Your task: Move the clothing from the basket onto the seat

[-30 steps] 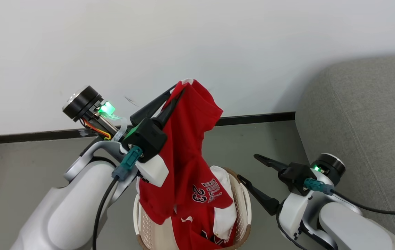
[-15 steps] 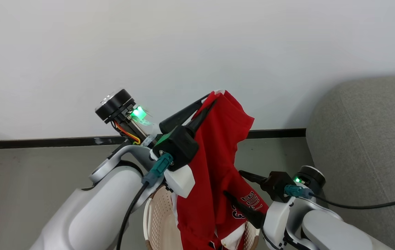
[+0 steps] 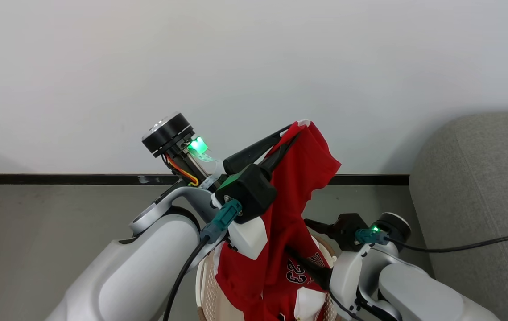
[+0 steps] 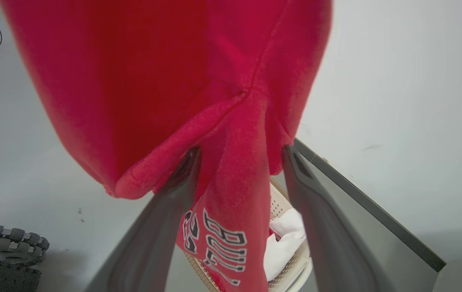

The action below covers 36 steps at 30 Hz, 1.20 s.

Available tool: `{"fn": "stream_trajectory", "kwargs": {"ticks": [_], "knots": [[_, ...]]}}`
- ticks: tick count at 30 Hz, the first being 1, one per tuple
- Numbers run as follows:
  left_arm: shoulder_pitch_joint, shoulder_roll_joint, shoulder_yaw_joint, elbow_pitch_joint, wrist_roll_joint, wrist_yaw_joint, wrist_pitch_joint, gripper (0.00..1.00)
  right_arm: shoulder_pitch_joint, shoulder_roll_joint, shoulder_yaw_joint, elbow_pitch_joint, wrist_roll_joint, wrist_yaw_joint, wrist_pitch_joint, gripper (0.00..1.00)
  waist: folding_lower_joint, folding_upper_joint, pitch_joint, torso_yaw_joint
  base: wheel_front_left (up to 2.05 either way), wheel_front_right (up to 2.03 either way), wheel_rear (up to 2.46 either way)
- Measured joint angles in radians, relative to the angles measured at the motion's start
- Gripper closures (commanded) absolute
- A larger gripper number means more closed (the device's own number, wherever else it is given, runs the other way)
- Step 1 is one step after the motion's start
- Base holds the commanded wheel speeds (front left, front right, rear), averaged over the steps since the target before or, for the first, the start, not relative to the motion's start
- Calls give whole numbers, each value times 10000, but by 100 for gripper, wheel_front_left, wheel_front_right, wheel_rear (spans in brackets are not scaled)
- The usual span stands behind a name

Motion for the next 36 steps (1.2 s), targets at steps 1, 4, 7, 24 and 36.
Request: {"fn": "stream_trajectory", "kwargs": {"ticks": [1,4,7,24,36], "knots": [[0,-15,-19,-8,-42,0,6,100,-15,69,138,73,40,0,-2,0,0,0,0,27,0,0,0],[-1,-52,-46,-19,-58,0,27,100,-62,234,313,219,169,0,-4,0,0,0,2,80,0,0,0],[-1,-79,-82,-25,-165,0,31,100,-252,405,660,341,362,0,-31,33,0,0,13,148,0,0,0],[1215,127,894,1158,-1310,389,115,100,-431,-393,119,696,988,2,-464,100,0,0,18,-48,0,0,0],[2474,-38,1384,2313,-2268,690,-211,72,610,-1149,-3219,-570,1231,2,-481,100,0,0,-86,-681,0,0,0]]}}
